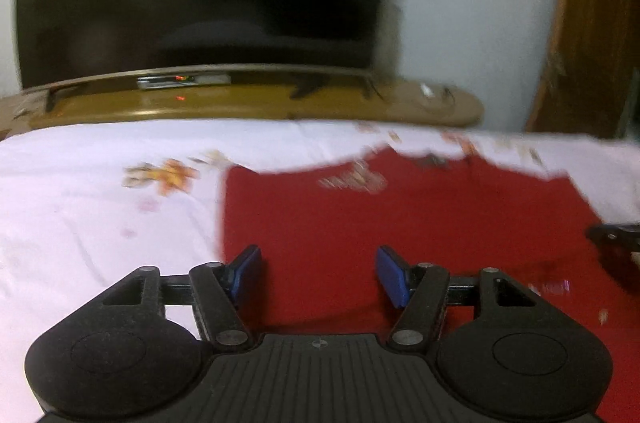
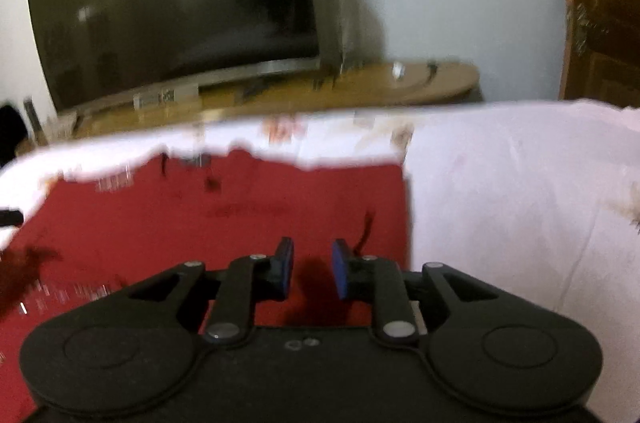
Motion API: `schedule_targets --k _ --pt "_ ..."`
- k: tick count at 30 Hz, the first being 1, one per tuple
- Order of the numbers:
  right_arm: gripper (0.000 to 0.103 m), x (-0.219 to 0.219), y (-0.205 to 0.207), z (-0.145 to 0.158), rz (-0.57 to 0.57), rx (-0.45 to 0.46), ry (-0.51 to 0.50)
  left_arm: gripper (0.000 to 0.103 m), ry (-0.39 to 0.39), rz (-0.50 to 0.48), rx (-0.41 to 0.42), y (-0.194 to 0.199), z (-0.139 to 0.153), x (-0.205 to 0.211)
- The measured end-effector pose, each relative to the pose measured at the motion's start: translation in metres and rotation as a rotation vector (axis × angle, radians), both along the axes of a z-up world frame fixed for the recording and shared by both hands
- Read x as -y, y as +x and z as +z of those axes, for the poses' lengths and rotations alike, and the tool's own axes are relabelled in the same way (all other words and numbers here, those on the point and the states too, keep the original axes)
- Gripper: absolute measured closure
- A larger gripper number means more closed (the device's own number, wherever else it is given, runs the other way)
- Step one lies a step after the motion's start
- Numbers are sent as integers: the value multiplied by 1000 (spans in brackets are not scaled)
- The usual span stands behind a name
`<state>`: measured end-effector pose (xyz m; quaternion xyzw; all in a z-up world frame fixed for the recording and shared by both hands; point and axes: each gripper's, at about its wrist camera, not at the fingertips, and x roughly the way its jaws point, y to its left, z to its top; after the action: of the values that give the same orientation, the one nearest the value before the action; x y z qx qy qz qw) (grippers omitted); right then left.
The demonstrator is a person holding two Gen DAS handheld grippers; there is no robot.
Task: Fold small clothes
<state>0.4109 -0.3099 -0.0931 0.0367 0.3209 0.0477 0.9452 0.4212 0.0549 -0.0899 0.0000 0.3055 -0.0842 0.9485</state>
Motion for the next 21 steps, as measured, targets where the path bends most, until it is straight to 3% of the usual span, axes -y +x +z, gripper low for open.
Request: schedule_targets --k 1,2,4,8,12,16,19,21 --pt "80 -4 2 -8 8 -19 -22 40 66 -18 -39 3 -9 12" --pt "80 -8 1 -12 12 10 -55 39 123 -13 -20 2 -16 20" --pt "80 -10 1 -5 -8 -7 -52 39 93 23 -39 1 -8 20" --pt "79 -7 -19 12 -2 44 -23 39 8 9 59 -27 17 22" --pt "78 -1 -26 10 -18 30 15 39 44 -50 50 -20 9 48" --pt "79 -6 -25 7 -37 45 16 38 87 -14 -17 -1 -22 59" --pt "81 -5 -11 -10 -56 -32 -31 38 106 -8 -15 -4 -15 58" --pt "81 -2 -12 -7 -41 -31 -33 38 108 -10 8 -19 -8 49"
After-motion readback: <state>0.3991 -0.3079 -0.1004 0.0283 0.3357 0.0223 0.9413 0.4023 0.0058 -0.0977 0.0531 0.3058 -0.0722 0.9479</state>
